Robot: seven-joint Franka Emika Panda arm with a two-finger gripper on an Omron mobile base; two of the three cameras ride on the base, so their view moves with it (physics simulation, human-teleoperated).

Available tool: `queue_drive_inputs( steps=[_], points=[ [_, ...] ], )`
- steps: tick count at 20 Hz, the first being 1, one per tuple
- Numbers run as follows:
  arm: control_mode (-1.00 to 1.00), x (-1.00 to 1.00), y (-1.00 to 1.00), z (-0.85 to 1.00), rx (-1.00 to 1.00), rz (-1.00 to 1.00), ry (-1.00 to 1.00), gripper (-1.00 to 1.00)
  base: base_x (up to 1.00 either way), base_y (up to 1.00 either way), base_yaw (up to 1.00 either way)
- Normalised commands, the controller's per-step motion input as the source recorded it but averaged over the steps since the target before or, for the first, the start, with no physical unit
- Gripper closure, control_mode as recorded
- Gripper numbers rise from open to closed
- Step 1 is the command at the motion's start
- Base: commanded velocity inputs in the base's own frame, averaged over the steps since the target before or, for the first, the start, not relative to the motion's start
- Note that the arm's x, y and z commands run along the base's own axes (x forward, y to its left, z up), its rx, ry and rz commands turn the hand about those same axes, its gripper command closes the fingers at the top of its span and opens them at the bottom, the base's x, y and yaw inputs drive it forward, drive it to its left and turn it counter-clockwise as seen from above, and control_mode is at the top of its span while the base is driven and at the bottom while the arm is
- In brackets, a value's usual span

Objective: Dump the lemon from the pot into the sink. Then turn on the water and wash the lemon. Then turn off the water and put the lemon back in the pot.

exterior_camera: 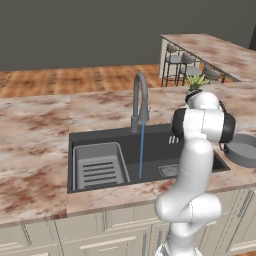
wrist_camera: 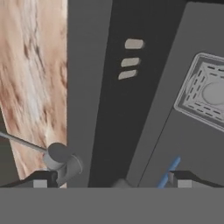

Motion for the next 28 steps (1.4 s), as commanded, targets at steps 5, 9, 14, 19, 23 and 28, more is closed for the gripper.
queue_drive_inputs(
  steps=[5,9,14,19,23,28],
  points=[
    [-1.00,0.18,0.00,0.00,0.11,0.08,0.00,-1.00,0.00,0.00,0.00],
    [-1.00,0.16,0.09,-0.01,0.07,0.08,0.00,-1.00,0.00,0.00,0.00],
    [-1.00,0.24,0.27,-0.12,0.01,0.07,0.00,-1.00,0.00,0.00,0.00],
    [-1.00,0.31,0.36,-0.17,0.00,0.05,0.00,-1.00,0.00,0.00,0.00],
    [-1.00,0.33,0.40,-0.19,0.00,0.04,0.00,-1.00,0.00,0.00,0.00],
    [-1.00,0.35,0.26,-0.21,0.00,0.03,0.00,-1.00,0.00,0.00,0.00]
  ],
)
